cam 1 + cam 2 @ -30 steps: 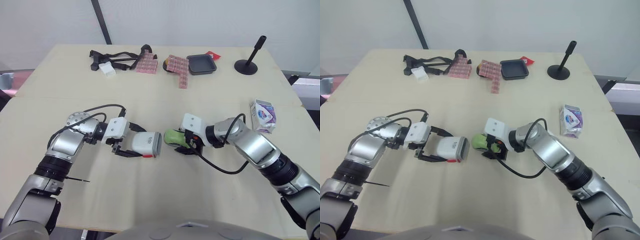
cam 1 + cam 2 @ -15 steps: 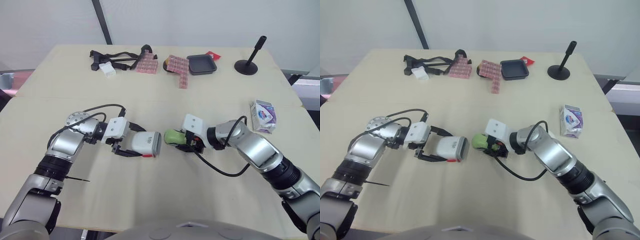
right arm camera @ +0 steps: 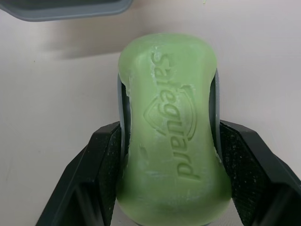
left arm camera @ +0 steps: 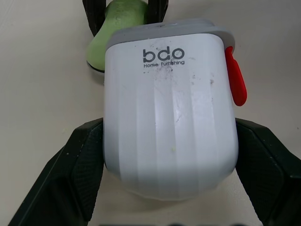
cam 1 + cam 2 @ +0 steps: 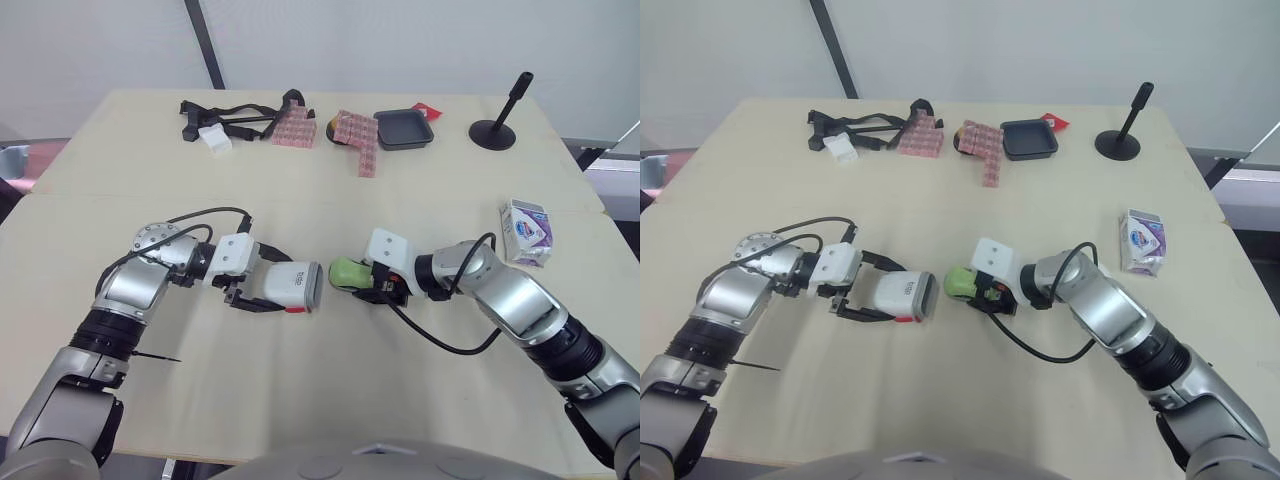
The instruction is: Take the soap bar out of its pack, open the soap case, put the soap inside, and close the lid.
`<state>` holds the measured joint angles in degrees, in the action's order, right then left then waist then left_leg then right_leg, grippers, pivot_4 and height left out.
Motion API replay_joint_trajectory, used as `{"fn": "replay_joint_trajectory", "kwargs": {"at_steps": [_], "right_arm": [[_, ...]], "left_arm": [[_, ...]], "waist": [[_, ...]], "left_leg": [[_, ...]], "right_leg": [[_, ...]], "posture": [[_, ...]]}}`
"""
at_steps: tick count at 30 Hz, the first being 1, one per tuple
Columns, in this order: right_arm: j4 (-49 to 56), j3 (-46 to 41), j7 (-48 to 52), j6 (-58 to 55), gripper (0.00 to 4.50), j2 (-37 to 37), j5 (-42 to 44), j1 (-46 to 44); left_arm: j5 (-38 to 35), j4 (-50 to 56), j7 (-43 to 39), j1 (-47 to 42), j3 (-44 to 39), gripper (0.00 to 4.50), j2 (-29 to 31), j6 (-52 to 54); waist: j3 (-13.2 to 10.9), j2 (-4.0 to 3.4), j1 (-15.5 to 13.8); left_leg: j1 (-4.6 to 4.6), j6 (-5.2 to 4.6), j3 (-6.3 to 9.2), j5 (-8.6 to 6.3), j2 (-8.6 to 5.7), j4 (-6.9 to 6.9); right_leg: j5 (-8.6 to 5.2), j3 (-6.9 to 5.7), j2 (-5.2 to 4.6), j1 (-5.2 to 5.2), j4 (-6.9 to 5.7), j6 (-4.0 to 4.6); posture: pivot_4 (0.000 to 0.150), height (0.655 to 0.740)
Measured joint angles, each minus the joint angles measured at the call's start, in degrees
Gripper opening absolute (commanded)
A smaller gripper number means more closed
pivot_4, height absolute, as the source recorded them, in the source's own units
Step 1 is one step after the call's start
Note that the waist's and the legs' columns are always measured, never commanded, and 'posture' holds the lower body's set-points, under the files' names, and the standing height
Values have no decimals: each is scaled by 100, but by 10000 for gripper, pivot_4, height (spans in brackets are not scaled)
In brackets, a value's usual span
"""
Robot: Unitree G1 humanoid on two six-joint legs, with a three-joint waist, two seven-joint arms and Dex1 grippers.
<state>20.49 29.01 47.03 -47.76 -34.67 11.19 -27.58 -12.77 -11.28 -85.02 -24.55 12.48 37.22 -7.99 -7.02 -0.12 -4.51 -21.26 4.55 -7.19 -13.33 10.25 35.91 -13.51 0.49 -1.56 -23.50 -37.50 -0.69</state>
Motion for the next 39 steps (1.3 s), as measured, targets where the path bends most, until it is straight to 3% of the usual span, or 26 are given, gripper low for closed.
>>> {"fn": "replay_joint_trajectory", "kwargs": {"at_steps": [14, 22, 39], "right_arm": [[524, -928, 1070, 203, 25517, -1249, 423, 183], [991, -983, 1450, 338, 25517, -1718, 616, 298], [1159, -496, 1340, -429, 25517, -1727, 554, -369]], "left_arm": [[165, -132, 444, -180, 183, 34637, -448, 145], [274, 110, 955, -180, 358, 34637, -856, 516], [356, 416, 1239, -170, 628, 34637, -1097, 712]], "waist": [[-1, -1, -11], [-1, -1, -13], [-1, -2, 0]], "left_leg": [[-7, -1, 1, -1, 4, 0], [-6, -2, 1, -1, 4, 1], [-2, -2, -1, 0, 6, 1]], "right_leg": [[0, 2, 4, -1, 1, 0], [0, 4, 2, 0, 2, 0], [0, 9, 8, -1, -2, 1]], "posture": [[1500, 7400], [1500, 7400], [1500, 7400]]}}
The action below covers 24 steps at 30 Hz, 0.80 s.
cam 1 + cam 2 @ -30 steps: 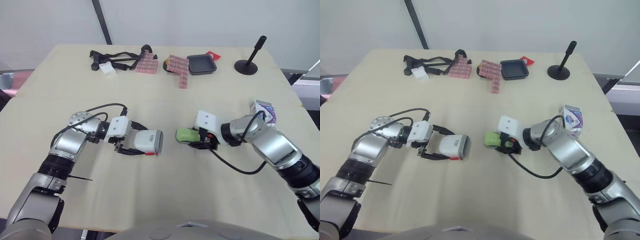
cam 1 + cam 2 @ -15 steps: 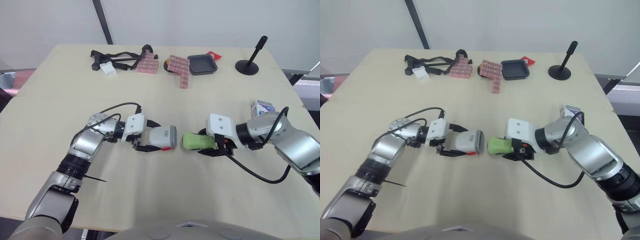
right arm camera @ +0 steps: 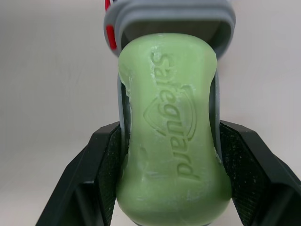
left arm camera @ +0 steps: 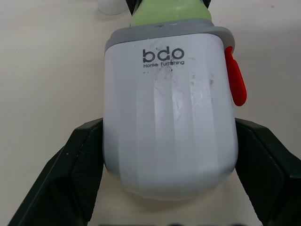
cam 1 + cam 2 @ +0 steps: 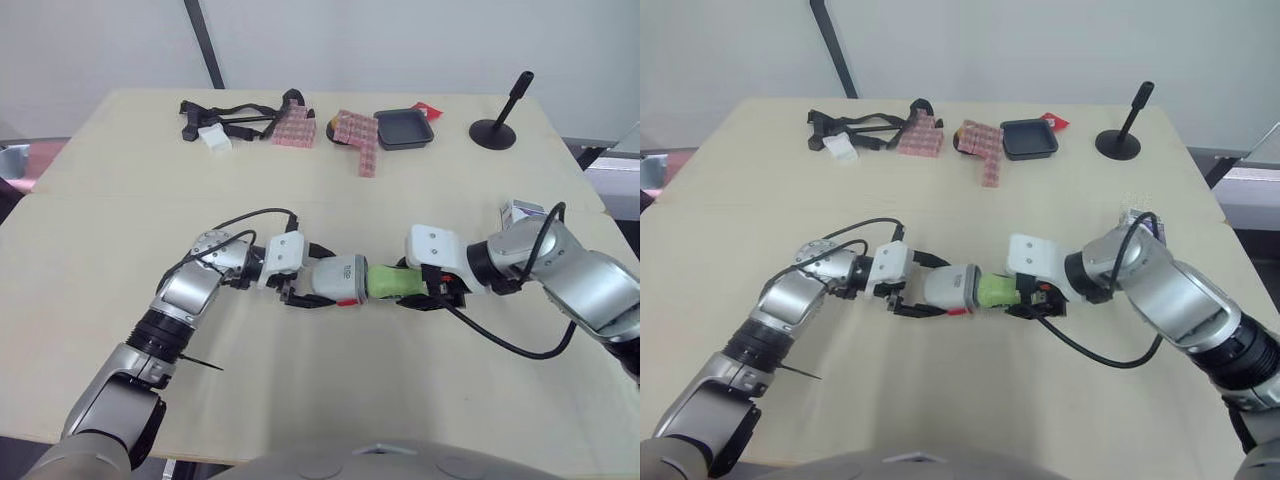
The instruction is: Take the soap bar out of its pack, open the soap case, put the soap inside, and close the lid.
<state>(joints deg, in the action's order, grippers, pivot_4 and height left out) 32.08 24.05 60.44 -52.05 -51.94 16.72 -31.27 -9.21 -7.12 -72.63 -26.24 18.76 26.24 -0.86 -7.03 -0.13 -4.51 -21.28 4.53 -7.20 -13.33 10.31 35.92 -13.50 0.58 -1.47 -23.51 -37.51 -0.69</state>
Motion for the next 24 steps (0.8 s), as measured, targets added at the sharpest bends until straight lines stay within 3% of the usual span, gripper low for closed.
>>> {"fn": "replay_joint_trajectory", "kwargs": {"at_steps": [14, 24], "right_arm": [[-195, 700, -48, -510, 25517, 281, -248, -890], [-240, 841, -42, -654, 25517, 318, -296, -1010]], "left_arm": [[54, 38, 168, -78, 48, 34637, -150, 39], [211, 14, 259, -83, 61, 34637, -267, 14]], "waist": [[0, 0, -4], [0, 0, -27]], "left_leg": [[2, 1, -1, 0, 0, 1], [-2, 1, -1, 0, -1, 1]], "right_leg": [[0, 2, 1, 0, -6, 1], [1, 3, 1, 0, -17, 0]], "posture": [[1500, 7400], [1500, 7400]]}}
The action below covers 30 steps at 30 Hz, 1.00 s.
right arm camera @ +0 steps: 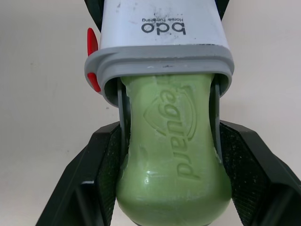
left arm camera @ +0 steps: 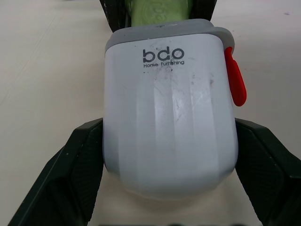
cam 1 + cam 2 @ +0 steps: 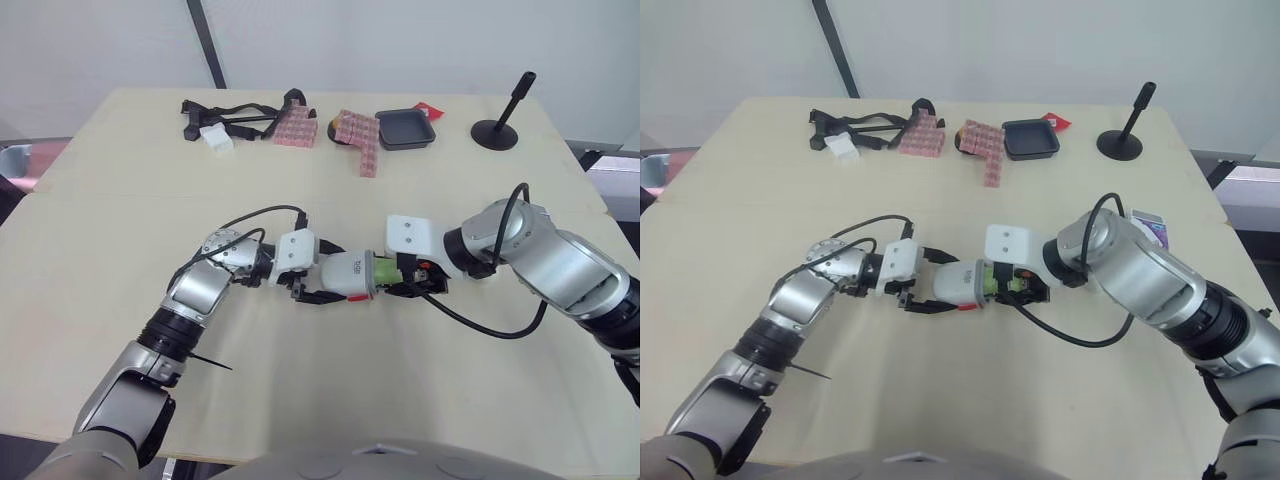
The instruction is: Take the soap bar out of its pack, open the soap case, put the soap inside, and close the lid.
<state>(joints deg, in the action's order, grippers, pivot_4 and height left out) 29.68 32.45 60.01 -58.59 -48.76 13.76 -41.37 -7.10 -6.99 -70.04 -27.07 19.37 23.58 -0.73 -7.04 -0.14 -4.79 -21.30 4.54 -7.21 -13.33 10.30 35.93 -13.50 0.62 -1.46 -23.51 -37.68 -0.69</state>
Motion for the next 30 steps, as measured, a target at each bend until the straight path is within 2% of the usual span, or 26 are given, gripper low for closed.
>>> {"fn": "replay_joint_trajectory", "kwargs": {"at_steps": [15, 16, 19, 30], "right_arm": [[4, 74, 18, -30, 25517, 63, -77, -118], [4, 74, 26, -48, 35786, 74, -76, -120], [52, 74, 55, -37, 44790, 125, -70, -132], [113, 9, 175, 138, 44790, 26, -12, -65]], "left_arm": [[36, -83, 11, -110, -3, 34637, -59, -14], [37, -90, 10, -110, -3, 34637, -66, -15], [46, -116, 18, -109, 3, 34637, -80, -10], [55, -125, 11, -109, 5, 34637, -79, -9]], "waist": [[0, 0, 11], [0, 0, 11], [0, 0, 11], [0, 0, 6]], "left_leg": [[1, 0, 0, 0, 0, 0], [1, 0, 0, 0, 0, 0], [1, 0, 0, 0, 0, 0], [1, 0, 0, 0, 0, 1]], "right_leg": [[0, 1, 1, 0, -2, 0], [0, 1, 1, 0, -3, 0], [0, 2, 2, 0, -5, 0], [0, 2, 1, 0, -6, 0]], "posture": [[1500, 7400], [1500, 7400], [1500, 7400], [1500, 7400]]}}
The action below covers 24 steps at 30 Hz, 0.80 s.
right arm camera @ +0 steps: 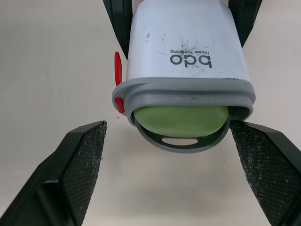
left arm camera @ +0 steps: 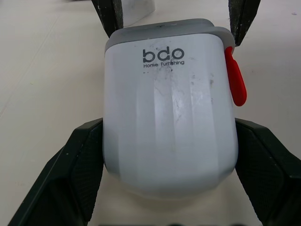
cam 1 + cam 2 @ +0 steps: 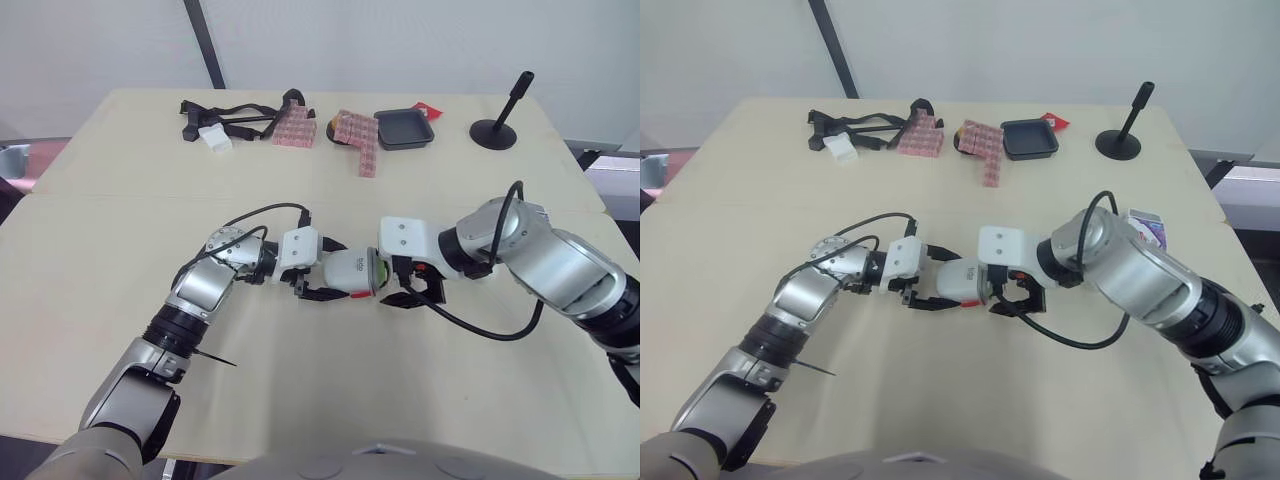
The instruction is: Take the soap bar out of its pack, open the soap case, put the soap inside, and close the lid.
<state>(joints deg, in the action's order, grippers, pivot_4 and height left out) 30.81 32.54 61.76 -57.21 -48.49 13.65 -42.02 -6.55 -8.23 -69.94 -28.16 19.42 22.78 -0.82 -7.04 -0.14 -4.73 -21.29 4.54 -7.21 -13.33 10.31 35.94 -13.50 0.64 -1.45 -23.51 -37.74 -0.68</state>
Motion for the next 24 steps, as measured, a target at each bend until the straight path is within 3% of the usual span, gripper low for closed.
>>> {"fn": "replay_joint_trajectory", "kwargs": {"at_steps": [4, 7, 18, 24], "right_arm": [[-45, -304, -66, 248, 44790, -115, 3, 350], [-93, -609, -103, 417, 37110, -177, 23, 625], [-106, -1346, -186, 843, 306, -500, 152, 1641], [-96, -1389, -268, 857, 306, -337, 203, 1725]], "left_arm": [[2, -1, -1, 0, 0, 34637, 2, -5], [3, 0, -7, -2, 3, 34637, 4, -43], [19, -2, -110, -1, 91, 34637, 88, -200], [54, -57, -116, -8, 146, 34637, 90, -274]], "waist": [[0, 0, -17], [0, 0, -14], [0, 0, 11], [0, 0, 14]], "left_leg": [[-2, 0, 0, 0, 0, 0], [-2, 0, 0, 0, 0, 0], [1, -1, 0, 0, 0, 0], [2, -1, 0, 0, 0, 0]], "right_leg": [[0, 0, 0, 0, 3, 0], [0, 1, 0, 0, 4, 0], [0, 2, 0, 0, 20, 0], [0, 3, 0, 0, 19, 0]], "posture": [[1500, 7400], [1500, 7400], [1500, 7400], [1500, 7400]]}}
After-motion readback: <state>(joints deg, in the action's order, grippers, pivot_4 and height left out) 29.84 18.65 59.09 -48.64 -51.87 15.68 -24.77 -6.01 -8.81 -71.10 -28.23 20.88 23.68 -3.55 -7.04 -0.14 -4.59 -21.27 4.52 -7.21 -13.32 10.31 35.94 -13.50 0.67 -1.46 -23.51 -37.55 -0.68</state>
